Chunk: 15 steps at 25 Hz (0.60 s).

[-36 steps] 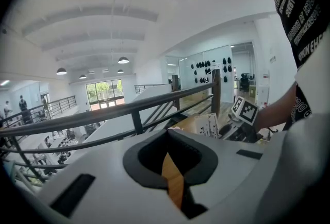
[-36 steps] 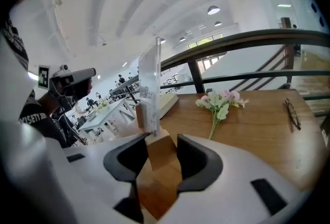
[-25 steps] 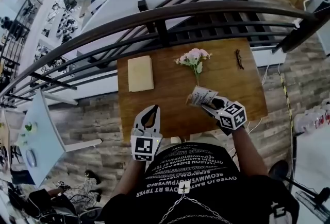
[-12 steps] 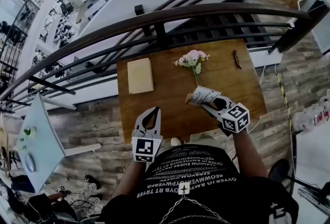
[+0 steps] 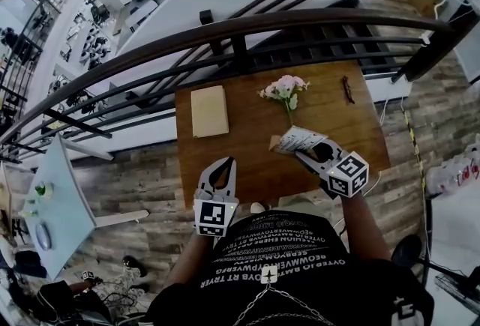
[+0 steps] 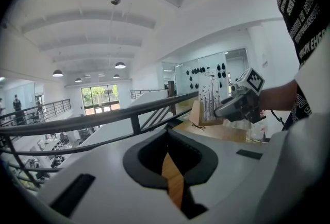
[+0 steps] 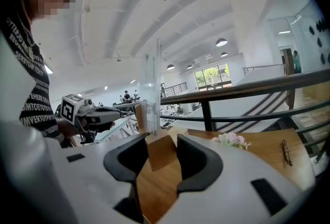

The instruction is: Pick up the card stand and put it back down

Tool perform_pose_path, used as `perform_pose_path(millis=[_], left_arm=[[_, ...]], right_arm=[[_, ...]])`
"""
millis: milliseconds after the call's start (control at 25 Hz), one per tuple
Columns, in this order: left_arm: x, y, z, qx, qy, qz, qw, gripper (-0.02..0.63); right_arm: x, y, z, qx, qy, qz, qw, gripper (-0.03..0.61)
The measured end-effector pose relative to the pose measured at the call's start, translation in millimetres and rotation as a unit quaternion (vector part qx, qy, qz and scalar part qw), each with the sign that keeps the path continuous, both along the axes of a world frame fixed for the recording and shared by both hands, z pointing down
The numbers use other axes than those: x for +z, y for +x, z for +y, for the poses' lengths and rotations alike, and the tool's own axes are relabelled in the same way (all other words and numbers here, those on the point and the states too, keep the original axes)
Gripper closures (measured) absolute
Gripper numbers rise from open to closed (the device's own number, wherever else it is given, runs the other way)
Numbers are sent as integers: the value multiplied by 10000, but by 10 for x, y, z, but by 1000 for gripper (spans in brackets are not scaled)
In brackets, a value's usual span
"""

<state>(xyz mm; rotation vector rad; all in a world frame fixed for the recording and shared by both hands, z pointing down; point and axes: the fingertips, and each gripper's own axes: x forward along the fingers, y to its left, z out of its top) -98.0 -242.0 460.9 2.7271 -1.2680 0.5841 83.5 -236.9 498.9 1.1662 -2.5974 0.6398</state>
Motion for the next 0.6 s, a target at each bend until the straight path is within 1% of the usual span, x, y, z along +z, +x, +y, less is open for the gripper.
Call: perform_pose_path(millis=[360,600], left_arm=[[-21,3,-12,77,-10,52,10000,594],[-14,-29,-5,69,-63,96,9999,594]], right_arm=[[-238,-57,-19,61,325,1,9995,403],[-244,-54,-17,111,316,7,9994,403]])
